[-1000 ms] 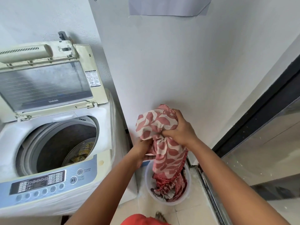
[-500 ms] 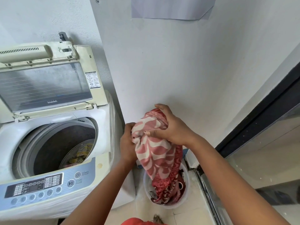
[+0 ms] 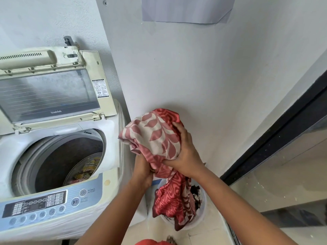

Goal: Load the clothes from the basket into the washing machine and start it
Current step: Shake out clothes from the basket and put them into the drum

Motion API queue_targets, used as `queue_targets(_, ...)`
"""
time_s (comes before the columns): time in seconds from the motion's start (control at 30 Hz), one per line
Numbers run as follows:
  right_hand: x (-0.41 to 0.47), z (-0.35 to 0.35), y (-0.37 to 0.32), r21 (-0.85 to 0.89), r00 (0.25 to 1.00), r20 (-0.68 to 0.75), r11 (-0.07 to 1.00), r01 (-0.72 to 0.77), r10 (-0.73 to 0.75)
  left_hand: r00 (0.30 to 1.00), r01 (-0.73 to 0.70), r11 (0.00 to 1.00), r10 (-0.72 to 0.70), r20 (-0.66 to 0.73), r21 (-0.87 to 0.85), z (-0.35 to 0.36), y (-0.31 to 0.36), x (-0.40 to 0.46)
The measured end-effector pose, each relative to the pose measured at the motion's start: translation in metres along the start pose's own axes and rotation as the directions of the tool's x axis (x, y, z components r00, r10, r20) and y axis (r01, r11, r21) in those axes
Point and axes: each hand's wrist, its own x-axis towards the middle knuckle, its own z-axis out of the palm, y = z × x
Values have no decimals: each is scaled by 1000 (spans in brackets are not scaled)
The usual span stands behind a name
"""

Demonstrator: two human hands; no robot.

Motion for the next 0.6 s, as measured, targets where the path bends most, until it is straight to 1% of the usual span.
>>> queue_targets(0.07, 3, -4, 4, -43, 992, -130, 999, -1, -4, 997, 19, 977, -35, 73, 214, -7, 2, 4)
queue_targets(0.1, 6, -8, 6, -85, 985, -173, 996, -21, 6, 992, 60, 951, -91, 88, 303, -7, 6, 3)
queue_targets(0.13, 10, -13, 7, -143, 981, -193, 988, -52, 24, 985, 98, 925, -143, 98, 368, -9, 7, 6)
queue_targets(0.17, 15, -18, 8, -220, 981, -191, 972, -83, 40, 985, 89, 904, -141, 96, 418, -11, 7, 8)
queue_targets(0.2, 19, -23, 9, -305, 983, -174, 947, -104, 52, 992, 23, 884, -79, 101, 466, -12, 7, 11)
queue_targets(0.23, 23, -27, 10, -372, 986, -154, 921, -113, 58, 992, -102, 816, 44, 116, 570, -14, 7, 14)
queue_targets(0.27, 26, -30, 8, -410, 989, -137, 905, -113, 61, 965, -258, 673, 208, 157, 693, -15, 6, 18)
queue_targets(0.3, 28, -32, 5, -424, 992, -119, 900, -99, 53, 904, -393, 458, 352, 243, 798, -15, 7, 18)
queue_targets(0.33, 30, -33, 2, -428, 996, -89, 901, -64, 29, 806, -505, 224, 467, 364, 833, -14, 7, 18)
queue_targets(0.37, 31, -33, -3, -432, 999, -43, 902, -11, -8, 717, -583, 39, 494, 492, 811, -11, 9, 15)
queue_targets(0.4, 32, -34, -8, -430, 999, 8, 902, 49, -50, 664, -635, -49, 476, 577, 771, -8, 11, 14)
queue_targets(0.43, 33, -35, -14, -415, 995, 47, 904, 100, -89, 652, -660, -45, 462, 601, 750, -5, 14, 9)
queue_targets(0.47, 34, -38, -20, -382, 991, 65, 915, 132, -117, 659, -663, -1, 474, 584, 749, -6, 14, 11)
queue_targets(0.5, 35, -41, -27, -329, 990, 63, 934, 143, -129, 688, -638, 75, 502, 525, 766, -7, 17, 7)
queue_targets(0.57, 35, -45, -35, -184, 988, 47, 971, 150, -144, 757, -571, 309, 557, 343, 760, -10, 21, 6)
queue_targets(0.6, 35, -46, -38, -100, 986, 41, 981, 163, -160, 789, -541, 435, 559, 255, 720, -13, 20, 7)
